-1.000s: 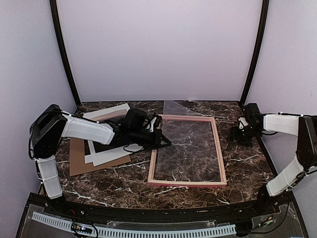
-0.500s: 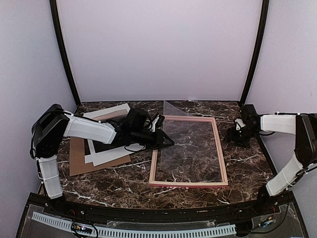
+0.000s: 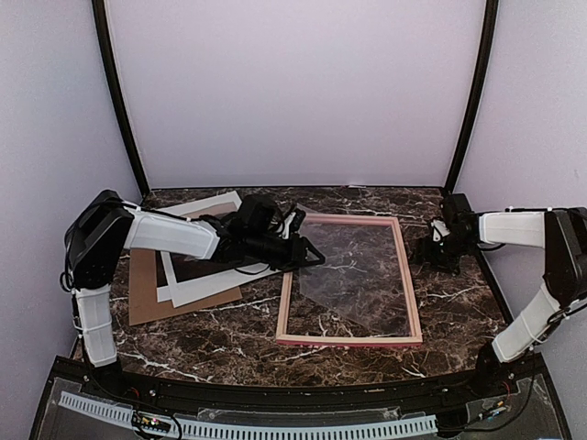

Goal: Put the photo into the frame
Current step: Place the glass panel in the frame body.

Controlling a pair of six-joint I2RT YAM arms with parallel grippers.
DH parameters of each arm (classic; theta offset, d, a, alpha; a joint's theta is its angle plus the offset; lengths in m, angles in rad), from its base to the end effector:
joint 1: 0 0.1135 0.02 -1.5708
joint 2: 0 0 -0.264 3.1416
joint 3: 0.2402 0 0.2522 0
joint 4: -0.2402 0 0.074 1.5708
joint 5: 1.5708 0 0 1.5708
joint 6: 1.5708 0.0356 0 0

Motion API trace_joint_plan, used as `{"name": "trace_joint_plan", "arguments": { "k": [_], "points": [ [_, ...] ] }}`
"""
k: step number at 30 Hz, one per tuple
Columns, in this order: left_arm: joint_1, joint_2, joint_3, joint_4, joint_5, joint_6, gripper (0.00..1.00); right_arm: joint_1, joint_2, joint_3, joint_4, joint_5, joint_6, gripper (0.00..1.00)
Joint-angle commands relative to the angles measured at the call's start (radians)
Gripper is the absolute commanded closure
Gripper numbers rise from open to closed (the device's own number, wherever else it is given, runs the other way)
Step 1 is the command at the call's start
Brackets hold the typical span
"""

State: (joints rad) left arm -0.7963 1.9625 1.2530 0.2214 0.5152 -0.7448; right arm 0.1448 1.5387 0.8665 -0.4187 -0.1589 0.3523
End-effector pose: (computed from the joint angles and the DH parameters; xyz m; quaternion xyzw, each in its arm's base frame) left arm 0.2941 -0.3257 0.1942 0.1526 0.8251 -0.5037 0.2055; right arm 0.2871 0.0476 0.1749 0.0815 0.9650 0.1330 0.2107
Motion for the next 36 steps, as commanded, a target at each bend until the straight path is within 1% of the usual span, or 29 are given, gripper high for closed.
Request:
{"name": "trace_joint_plan", "arguments": {
  "k": [1, 3, 6, 7, 8, 11, 15, 20, 28, 36],
  "points": [
    [0.014, 0.018, 0.049, -0.04, -0.007, 0.007, 0.62, 0.012, 0.009, -0.003, 0.028, -0.012, 0.002, 0.3],
    [0.022, 0.025, 0.053, -0.044, -0.008, -0.004, 0.63, 0.013, 0.01, -0.001, 0.03, -0.014, 0.002, 0.3],
    [0.03, 0.031, 0.059, -0.044, -0.006, -0.018, 0.7, 0.016, 0.015, 0.0, 0.033, -0.017, -0.002, 0.3],
    [0.03, 0.033, 0.06, -0.045, -0.005, -0.021, 0.74, 0.017, 0.015, 0.0, 0.035, -0.018, -0.002, 0.3],
    [0.031, 0.033, 0.061, -0.045, -0.004, -0.022, 0.77, 0.018, 0.018, 0.0, 0.036, -0.021, -0.003, 0.3],
    [0.031, 0.035, 0.058, -0.036, 0.005, -0.036, 0.89, 0.017, 0.02, -0.001, 0.044, -0.029, -0.003, 0.3],
    [0.031, 0.022, 0.028, 0.034, 0.04, -0.077, 1.0, 0.018, 0.019, -0.001, 0.045, -0.03, -0.002, 0.3],
    [0.031, -0.005, -0.013, 0.095, 0.064, -0.113, 1.0, 0.018, 0.011, 0.0, 0.035, -0.021, -0.005, 0.3],
    [0.03, -0.044, -0.043, 0.261, 0.115, -0.251, 1.0, 0.018, -0.002, 0.015, 0.011, 0.005, -0.011, 0.3],
    [0.026, -0.091, -0.022, 0.31, 0.134, -0.315, 1.0, 0.015, -0.035, 0.06, -0.049, 0.063, -0.015, 0.3]
  ]
}}
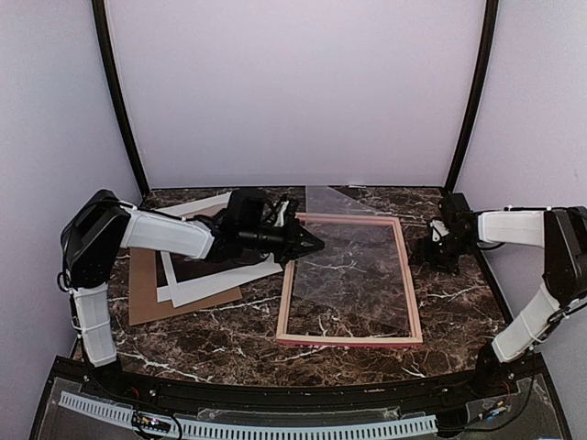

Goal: Put the photo into the frame
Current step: Place the glass panel in the frame body.

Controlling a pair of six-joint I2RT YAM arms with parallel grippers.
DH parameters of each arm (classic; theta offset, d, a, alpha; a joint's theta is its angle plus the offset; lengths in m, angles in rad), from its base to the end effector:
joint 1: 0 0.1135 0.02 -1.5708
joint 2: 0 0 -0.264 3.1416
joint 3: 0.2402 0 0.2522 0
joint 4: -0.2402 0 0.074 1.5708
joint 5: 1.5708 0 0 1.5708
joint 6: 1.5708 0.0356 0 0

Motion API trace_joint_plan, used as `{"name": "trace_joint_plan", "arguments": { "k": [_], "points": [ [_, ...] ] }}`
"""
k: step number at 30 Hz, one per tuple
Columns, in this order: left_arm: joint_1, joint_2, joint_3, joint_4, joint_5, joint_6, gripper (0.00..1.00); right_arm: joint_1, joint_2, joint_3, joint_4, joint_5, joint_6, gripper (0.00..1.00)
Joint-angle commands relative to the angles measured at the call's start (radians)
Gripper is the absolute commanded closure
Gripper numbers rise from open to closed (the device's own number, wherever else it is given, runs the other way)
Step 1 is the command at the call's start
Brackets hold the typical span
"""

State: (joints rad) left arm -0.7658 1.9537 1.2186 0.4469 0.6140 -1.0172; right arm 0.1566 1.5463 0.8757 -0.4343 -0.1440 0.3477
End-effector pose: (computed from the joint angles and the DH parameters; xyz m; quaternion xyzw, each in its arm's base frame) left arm 0.3025 -0.3194 0.2093 0.0836 0.7805 -0.5958 0.1699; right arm 0.2874 0.0506 0.1746 0.0761 0.9676 0.1252 0.2055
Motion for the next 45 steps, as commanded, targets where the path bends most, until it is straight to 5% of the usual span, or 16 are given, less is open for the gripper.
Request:
{"name": "trace_joint_plan", "arguments": {
  "k": [1, 16, 25, 34, 45],
  "points": [
    [-0.008, -0.085, 0.022, 0.086, 0.04, -0.044, 1.0, 0.0, -0.049, 0.06, -0.041, 0.059, -0.01, 0.3],
    [-0.065, -0.067, 0.233, -0.016, 0.09, 0.061, 1.0, -0.129, -0.129, 0.105, -0.116, 0.101, -0.019, 0.29],
    [-0.066, 0.001, 0.167, -0.056, 0.087, 0.112, 1.0, -0.142, -0.121, 0.087, -0.105, 0.079, -0.023, 0.29],
    [-0.073, -0.004, 0.131, -0.277, 0.022, 0.21, 1.0, -0.143, -0.103, 0.078, -0.093, 0.06, -0.027, 0.29],
    [-0.072, 0.03, 0.171, -0.327, -0.002, 0.24, 0.76, -0.141, -0.09, 0.062, -0.071, 0.028, -0.021, 0.3]
  ]
}}
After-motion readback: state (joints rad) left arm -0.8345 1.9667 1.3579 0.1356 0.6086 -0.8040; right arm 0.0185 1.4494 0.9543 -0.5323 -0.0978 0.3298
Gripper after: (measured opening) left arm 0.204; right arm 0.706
